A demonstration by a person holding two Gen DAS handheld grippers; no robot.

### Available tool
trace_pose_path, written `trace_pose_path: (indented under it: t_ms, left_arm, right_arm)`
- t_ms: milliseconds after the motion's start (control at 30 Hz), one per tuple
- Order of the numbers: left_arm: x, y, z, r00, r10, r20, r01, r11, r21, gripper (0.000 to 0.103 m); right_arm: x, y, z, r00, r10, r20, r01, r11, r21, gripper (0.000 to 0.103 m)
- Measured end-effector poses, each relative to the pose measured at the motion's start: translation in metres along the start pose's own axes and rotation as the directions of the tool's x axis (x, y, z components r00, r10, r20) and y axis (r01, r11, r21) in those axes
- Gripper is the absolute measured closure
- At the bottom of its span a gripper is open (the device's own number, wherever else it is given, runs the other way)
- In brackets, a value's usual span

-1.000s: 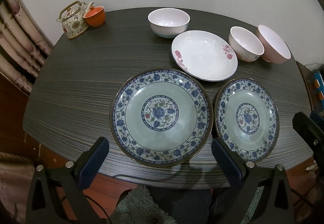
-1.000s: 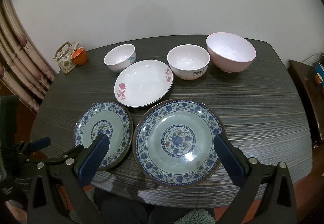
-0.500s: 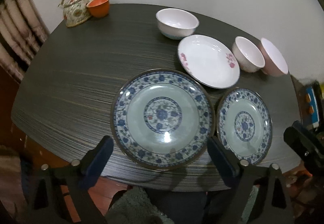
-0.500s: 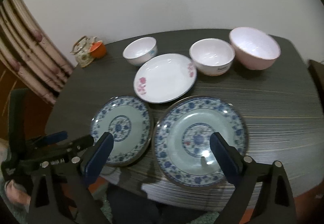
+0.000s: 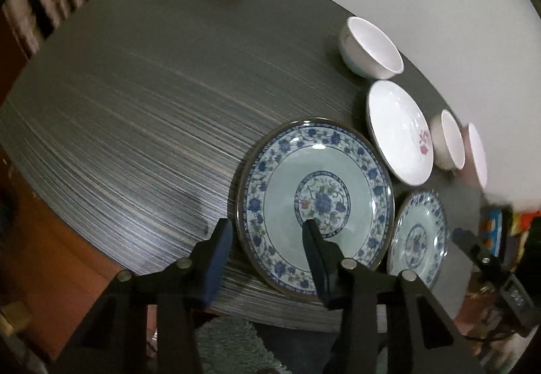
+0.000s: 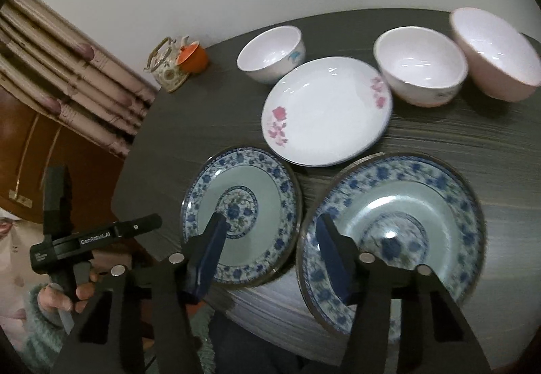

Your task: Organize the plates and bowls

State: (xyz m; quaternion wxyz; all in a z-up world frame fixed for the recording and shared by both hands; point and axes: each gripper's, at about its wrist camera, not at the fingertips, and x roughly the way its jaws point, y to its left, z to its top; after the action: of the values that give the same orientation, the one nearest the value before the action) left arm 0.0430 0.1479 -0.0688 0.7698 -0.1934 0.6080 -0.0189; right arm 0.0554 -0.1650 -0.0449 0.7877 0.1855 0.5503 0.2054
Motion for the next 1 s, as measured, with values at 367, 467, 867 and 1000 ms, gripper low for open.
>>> trace_pose_path:
  t_ms: [367, 467, 867, 1000]
  left_arm:
    - [0.028, 0.025, 0.014, 0.993, -0.098, -0.058, 0.093, 0.992, -0.087, 0.060]
    - [0.036, 0.029, 0.017, 0.992, -0.103, -0.072, 0.095, 0.990, -0.106, 0.061]
    - [0.056, 0.033, 0.013, 0.988, -0.106, -0.108, 0.096, 0.991, -0.088, 0.069]
    - [0.061, 0.032, 0.012, 0.988, -0.104, -0.118, 0.094, 0.992, -0.080, 0.074]
  right_arm:
    - [0.067, -0.006, 0.028, 0.989, -0.005, -0.147, 0.003, 1.000, -0.010, 0.070]
    - [0.080, -0.008, 0.035, 0.986, -0.018, -0.169, 0.016, 1.000, -0.015, 0.072]
    - [0.101, -0.015, 0.041, 0.974, -0.029, -0.224, 0.023, 0.999, -0.029, 0.079]
    - [0.101, -0.018, 0.043, 0.974, -0.022, -0.226, 0.016, 1.000, -0.027, 0.082]
